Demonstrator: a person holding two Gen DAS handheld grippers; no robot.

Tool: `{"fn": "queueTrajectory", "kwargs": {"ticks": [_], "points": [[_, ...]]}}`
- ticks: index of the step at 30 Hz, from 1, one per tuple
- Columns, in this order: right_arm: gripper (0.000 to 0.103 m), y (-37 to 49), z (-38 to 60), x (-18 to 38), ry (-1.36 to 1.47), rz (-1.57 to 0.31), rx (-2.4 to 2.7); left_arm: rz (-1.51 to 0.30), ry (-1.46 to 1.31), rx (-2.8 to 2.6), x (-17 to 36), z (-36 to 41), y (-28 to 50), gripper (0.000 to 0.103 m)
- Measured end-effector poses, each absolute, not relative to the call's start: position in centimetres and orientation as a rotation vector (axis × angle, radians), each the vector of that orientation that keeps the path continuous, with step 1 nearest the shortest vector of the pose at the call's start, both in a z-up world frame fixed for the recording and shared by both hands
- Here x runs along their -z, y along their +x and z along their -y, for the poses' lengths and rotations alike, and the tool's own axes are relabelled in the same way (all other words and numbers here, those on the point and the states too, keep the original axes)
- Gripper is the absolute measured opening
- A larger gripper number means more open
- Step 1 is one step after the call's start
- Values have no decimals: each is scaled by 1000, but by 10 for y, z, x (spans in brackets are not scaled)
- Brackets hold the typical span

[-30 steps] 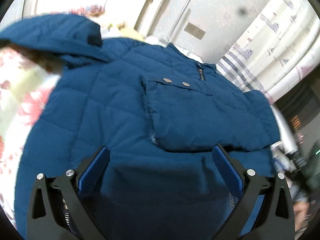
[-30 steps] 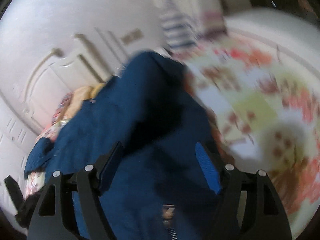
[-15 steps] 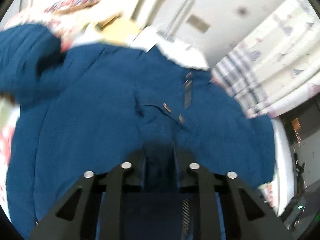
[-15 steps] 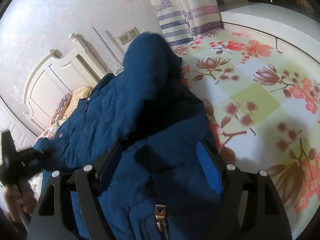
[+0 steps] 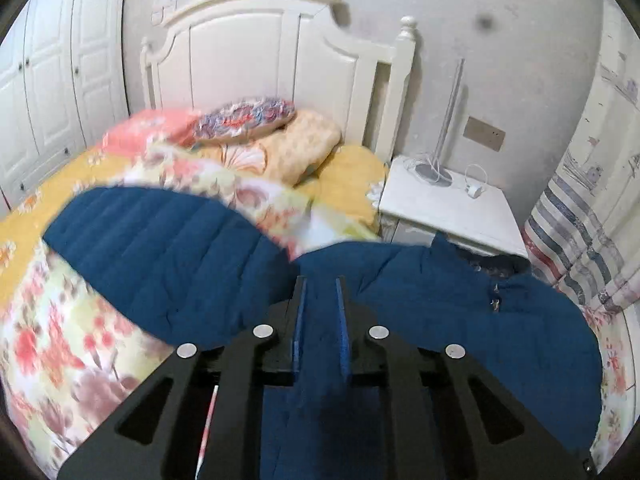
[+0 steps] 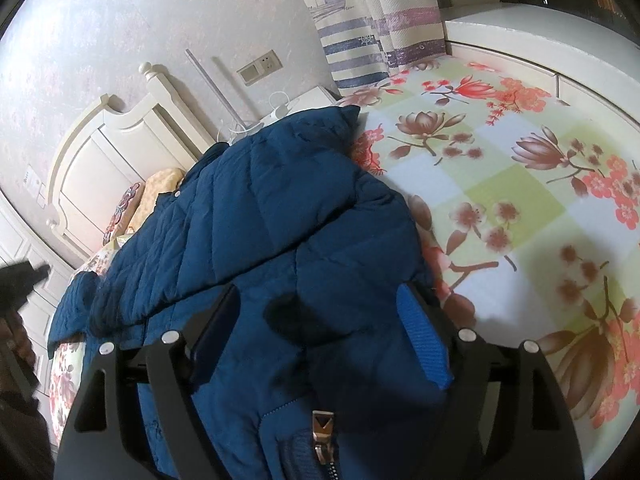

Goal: Fold large clothes

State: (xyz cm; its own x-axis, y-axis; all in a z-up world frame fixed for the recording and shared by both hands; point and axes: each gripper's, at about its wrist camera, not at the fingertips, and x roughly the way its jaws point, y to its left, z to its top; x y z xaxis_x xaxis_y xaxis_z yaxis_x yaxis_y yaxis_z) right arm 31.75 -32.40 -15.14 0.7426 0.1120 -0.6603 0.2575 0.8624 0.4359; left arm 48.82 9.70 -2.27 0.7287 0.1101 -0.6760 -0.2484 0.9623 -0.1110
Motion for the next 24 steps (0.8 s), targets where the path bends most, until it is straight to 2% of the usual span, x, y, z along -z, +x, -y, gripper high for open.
{"fn": "queueTrajectory", "kwargs": {"ticks": [2, 3, 4, 5, 10, 16, 20, 24], "points": [[80, 317, 324, 151, 535, -737, 86, -741, -248, -111, 38, -99, 477, 13], [80, 317, 325, 151, 535, -736, 87, -724, -262, -71, 45, -97, 468, 25], [80, 317, 325, 151, 534, -735, 88, -714, -260, -47, 49, -97, 460, 73], [80, 317, 325, 151, 533, -732, 92, -701, -238, -22, 55, -89, 453, 99], [80, 309, 319, 140, 478, -682, 137, -760, -38, 65, 94, -50, 445, 99], [80, 316, 283, 105, 304, -650, 119, -856, -61, 82, 133, -55, 452, 99], [80, 354, 256, 74, 169, -633, 111, -856, -26, 68, 136, -53, 454, 99], [82, 433, 234, 73, 51, -727, 128, -862, -12, 64, 136, -50, 456, 99]]}}
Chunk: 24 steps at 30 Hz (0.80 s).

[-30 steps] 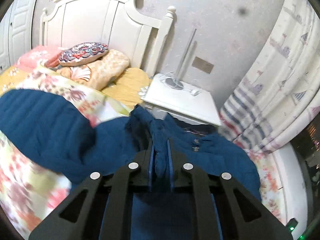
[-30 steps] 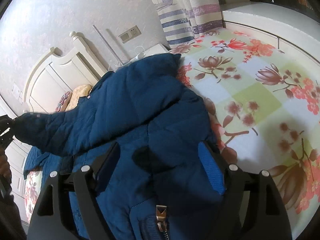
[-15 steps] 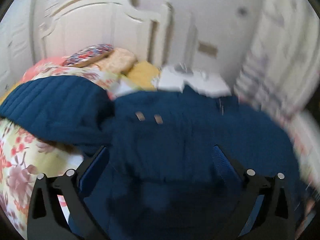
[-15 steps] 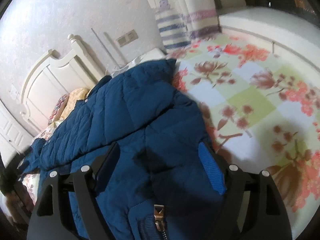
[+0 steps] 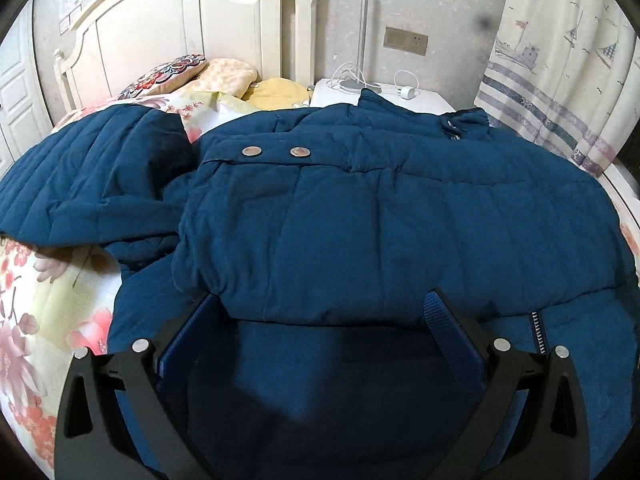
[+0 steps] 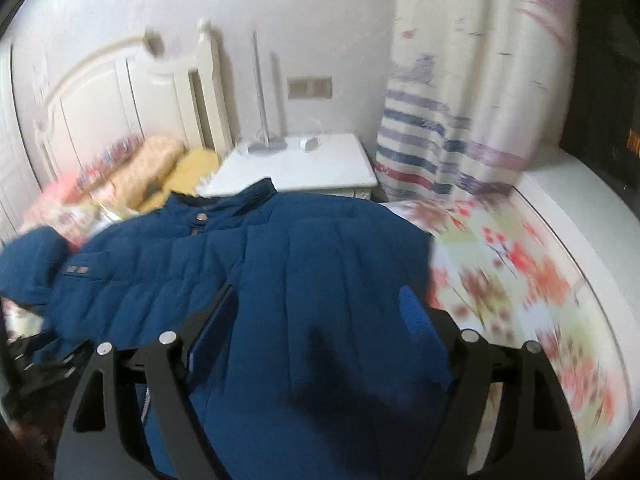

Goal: Fold large clothes

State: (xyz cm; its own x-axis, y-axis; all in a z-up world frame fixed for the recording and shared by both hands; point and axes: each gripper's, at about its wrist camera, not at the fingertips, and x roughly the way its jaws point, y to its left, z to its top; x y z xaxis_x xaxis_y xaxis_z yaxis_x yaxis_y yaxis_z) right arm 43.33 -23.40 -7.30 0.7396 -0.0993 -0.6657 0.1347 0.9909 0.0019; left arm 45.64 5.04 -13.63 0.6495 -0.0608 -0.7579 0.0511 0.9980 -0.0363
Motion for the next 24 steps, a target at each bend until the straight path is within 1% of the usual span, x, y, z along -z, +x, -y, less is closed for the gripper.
{"fn": "queueTrajectory", "kwargs": {"ticks": [5, 6, 7, 10, 13, 14, 15, 16, 17, 19, 20, 23, 24], "points": [[82, 504, 241, 116, -4, -895, 179, -859, -37, 77, 137, -53, 457, 99], [86, 514, 244, 132, -15, -953, 187, -859, -38, 79, 137, -53, 457, 99], [87, 520, 249, 146, 3, -997, 176, -860, -38, 85, 137, -53, 458, 99], [87, 520, 254, 143, 81, -1000, 199, -861, -40, 87, 138, -53, 458, 99], [88, 515, 252, 120, 117, -888, 211, -864, -34, 84, 138, -51, 459, 99], [89, 515, 252, 114, 116, -852, 220, -865, -30, 83, 138, -51, 458, 99], [95, 519, 254, 110, 103, -825, 239, -865, -29, 83, 138, -51, 458, 99], [100, 524, 256, 112, 93, -827, 248, -864, -32, 84, 138, -51, 458, 99], [101, 531, 259, 116, 85, -848, 248, -864, -35, 85, 138, -51, 459, 99], [101, 550, 266, 144, 51, -974, 253, -864, -36, 87, 138, -52, 459, 99], [101, 552, 269, 153, 60, -999, 235, -866, -37, 90, 138, -52, 459, 99], [100, 548, 271, 148, 104, -997, 268, -868, -39, 91, 139, -53, 459, 99], [100, 537, 266, 139, 111, -966, 298, -868, -39, 91, 139, -53, 459, 99]]}}
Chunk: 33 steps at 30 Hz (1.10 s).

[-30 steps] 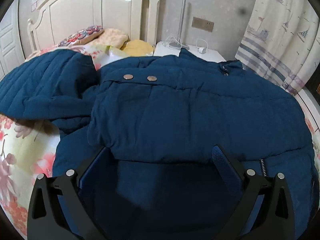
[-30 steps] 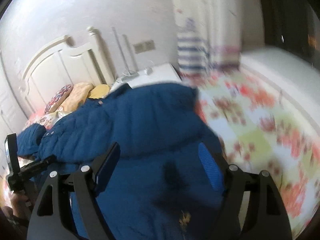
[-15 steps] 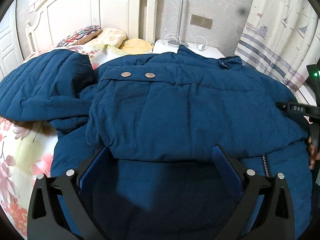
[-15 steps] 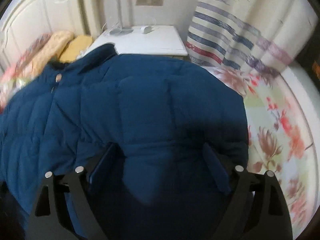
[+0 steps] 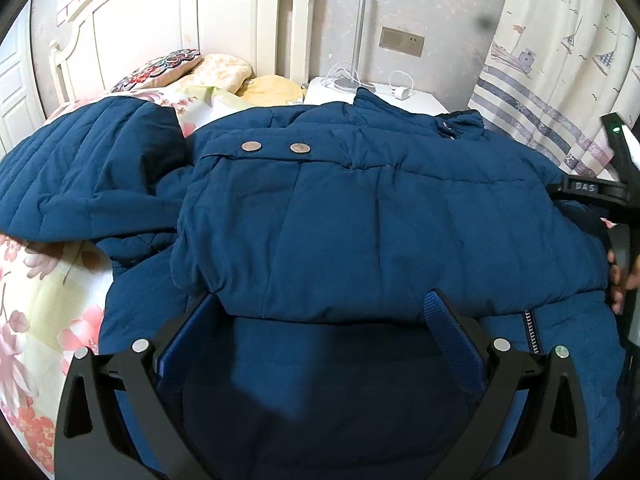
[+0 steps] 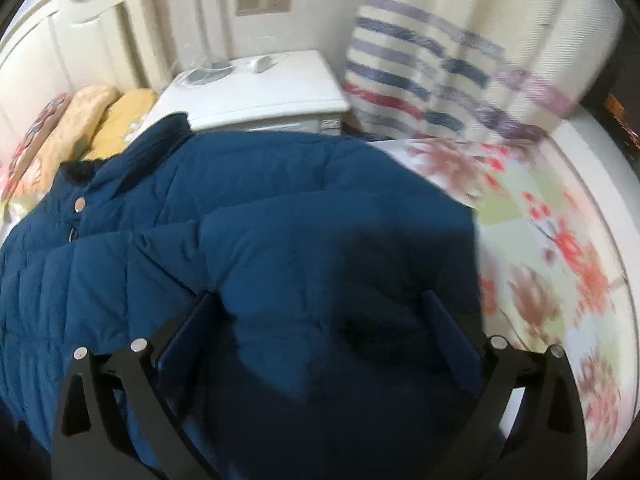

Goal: Fold large clothes

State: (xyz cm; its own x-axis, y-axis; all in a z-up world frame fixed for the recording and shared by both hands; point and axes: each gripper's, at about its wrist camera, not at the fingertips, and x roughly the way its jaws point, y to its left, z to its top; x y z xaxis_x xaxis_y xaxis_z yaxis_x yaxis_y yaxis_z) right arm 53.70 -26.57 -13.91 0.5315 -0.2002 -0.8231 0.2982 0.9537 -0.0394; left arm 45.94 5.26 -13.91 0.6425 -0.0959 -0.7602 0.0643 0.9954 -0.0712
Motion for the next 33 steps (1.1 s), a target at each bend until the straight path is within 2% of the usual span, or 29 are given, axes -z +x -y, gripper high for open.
{"fn": "queueTrajectory", "kwargs": {"ticks": [4, 7, 12, 15, 18, 20, 25, 30, 31, 32, 33], "points": [[101, 480, 229, 121, 158, -854, 140, -869, -38, 91, 139, -53, 459, 99], [101, 455, 193, 141, 16, -959, 96, -868, -41, 92, 139, -53, 458, 99], [101, 429, 185, 130, -6, -943, 138, -840, -129, 160, 131, -68, 453, 99], [101, 405, 184, 114, 20, -833, 102, -778, -362, 146, 113, -121, 442, 99], [101, 411, 177, 150, -83, -939, 85, -694, -719, 13, 101, -217, 433, 99], [101, 410, 186, 158, -17, -923, 65, -662, -865, -63, 102, -273, 430, 99], [101, 410, 185, 159, -14, -921, 65, -532, -1022, -232, 103, -403, 420, 98], [101, 411, 186, 159, -11, -920, 64, -479, -1152, -281, 110, -477, 435, 98], [101, 411, 185, 159, -11, -920, 64, -478, -1137, -271, 109, -481, 441, 95], [101, 410, 184, 159, -10, -920, 64, -474, -1124, -255, 109, -484, 448, 85], [101, 410, 184, 159, -10, -920, 63, -484, -1122, -252, 111, -487, 452, 62]]}}
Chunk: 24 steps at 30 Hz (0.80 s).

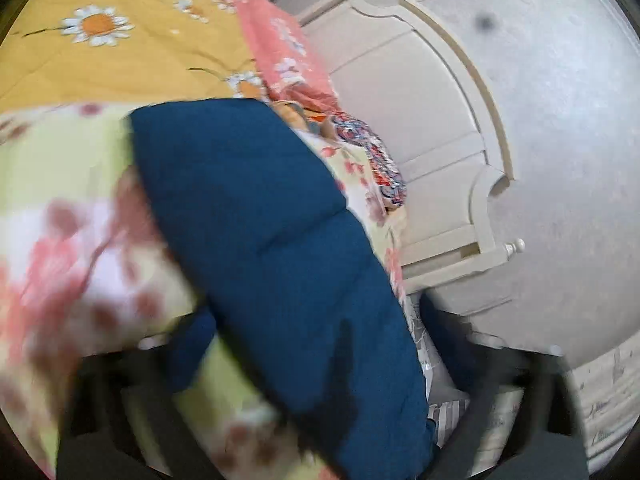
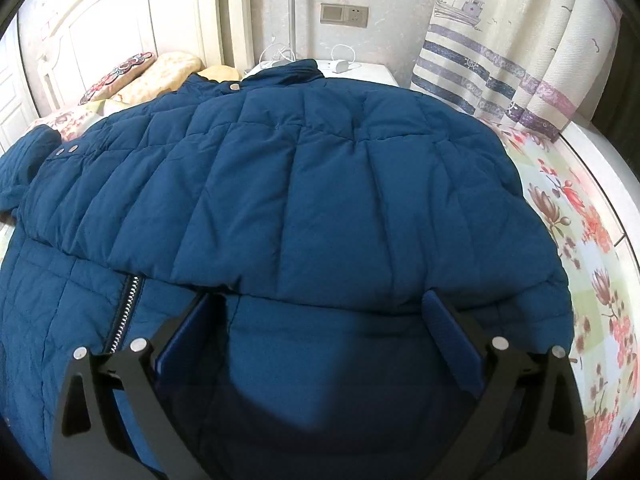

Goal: Fold large clothes

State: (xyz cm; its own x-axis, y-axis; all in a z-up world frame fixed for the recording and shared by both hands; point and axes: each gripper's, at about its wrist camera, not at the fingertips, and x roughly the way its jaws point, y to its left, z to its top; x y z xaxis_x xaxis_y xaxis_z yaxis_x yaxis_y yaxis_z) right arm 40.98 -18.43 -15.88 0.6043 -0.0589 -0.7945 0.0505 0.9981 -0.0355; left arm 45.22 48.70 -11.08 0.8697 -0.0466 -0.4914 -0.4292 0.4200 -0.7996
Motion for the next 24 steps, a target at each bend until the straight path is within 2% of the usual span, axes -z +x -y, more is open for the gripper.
{"fn": "queueTrajectory", "kwargs": {"ticks": [1, 2, 4, 9, 14, 18, 21, 24], "points": [[101, 410, 184, 159, -9, -919, 63, -511, -1124, -277, 115, -490, 456, 35], [101, 410, 186, 159, -6, -917, 62, -529, -1127, -301, 118, -489, 457, 20], [101, 409, 188, 158, 8, -906, 55, -501, -1112, -310, 110, -481, 450, 10], [100, 398, 213, 145, 164, -800, 57, -358, -835, -218, 40, -387, 437, 7], [100, 374, 263, 133, 415, -628, 159, -370, -425, 51, -16, -203, 449, 7], [101, 357, 295, 132, 560, -534, 217, -475, -162, 203, 5, -69, 455, 7], [101, 355, 306, 136, 621, -531, 233, -638, 4, 301, 55, 28, 457, 7], [101, 357, 306, 138, 622, -540, 228, -755, 168, 296, 110, 81, 455, 10]]}}
